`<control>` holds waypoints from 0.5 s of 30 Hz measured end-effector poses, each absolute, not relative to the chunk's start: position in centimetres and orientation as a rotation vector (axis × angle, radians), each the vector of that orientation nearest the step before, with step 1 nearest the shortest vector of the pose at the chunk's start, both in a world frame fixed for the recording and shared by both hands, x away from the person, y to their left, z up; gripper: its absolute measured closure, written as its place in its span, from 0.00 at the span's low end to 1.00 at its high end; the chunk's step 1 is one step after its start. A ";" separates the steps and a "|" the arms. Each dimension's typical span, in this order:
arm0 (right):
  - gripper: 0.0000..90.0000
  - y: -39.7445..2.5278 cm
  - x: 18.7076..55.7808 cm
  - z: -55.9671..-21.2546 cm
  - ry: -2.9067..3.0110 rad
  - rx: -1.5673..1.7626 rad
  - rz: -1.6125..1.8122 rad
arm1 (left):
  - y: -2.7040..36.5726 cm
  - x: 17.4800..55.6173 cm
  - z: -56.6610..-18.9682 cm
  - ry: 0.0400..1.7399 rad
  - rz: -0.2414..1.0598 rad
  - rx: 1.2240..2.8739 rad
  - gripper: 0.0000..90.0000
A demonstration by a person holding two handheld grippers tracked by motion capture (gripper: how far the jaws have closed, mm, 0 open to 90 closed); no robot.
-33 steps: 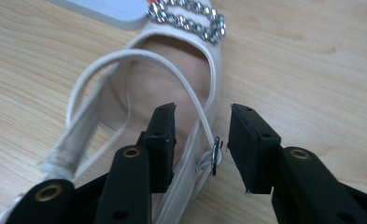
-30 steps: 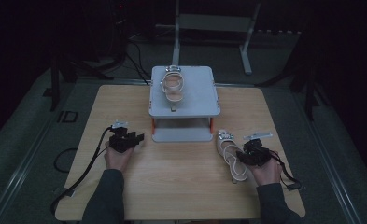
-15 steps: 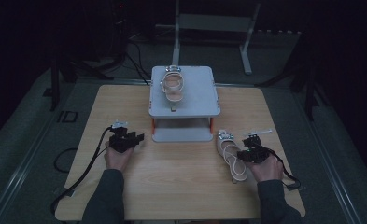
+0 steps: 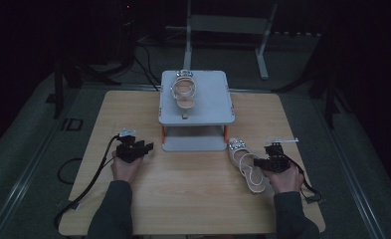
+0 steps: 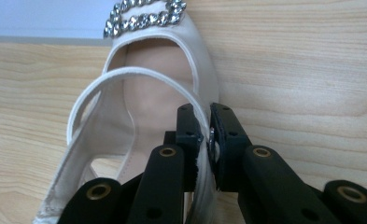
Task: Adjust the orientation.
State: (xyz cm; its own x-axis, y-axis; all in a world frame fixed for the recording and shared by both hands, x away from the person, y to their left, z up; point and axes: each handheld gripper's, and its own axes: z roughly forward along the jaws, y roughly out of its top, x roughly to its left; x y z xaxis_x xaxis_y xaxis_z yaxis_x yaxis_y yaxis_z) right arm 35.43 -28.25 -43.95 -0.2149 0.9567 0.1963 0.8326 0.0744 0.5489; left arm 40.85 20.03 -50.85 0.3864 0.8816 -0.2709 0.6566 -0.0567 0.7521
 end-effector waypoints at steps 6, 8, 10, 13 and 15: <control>0.92 -28.6 35.4 -43.5 2.103 1.835 0.898 | 20.0 40.8 -50.8 1.344 0.329 1.786 0.57; 0.92 -28.9 35.4 -43.3 2.084 1.841 0.910 | 20.0 40.8 -50.8 1.344 0.329 1.786 0.57; 0.92 -29.3 35.4 -43.0 2.060 1.851 0.939 | 20.0 40.9 -50.8 1.344 0.329 1.786 0.57; 0.92 -29.9 35.5 -42.4 2.027 1.866 0.986 | 20.0 40.9 -50.8 1.345 0.330 1.786 0.57; 0.92 -30.2 35.7 -42.0 2.005 1.875 1.003 | 20.1 40.9 -50.9 1.344 0.328 1.786 0.57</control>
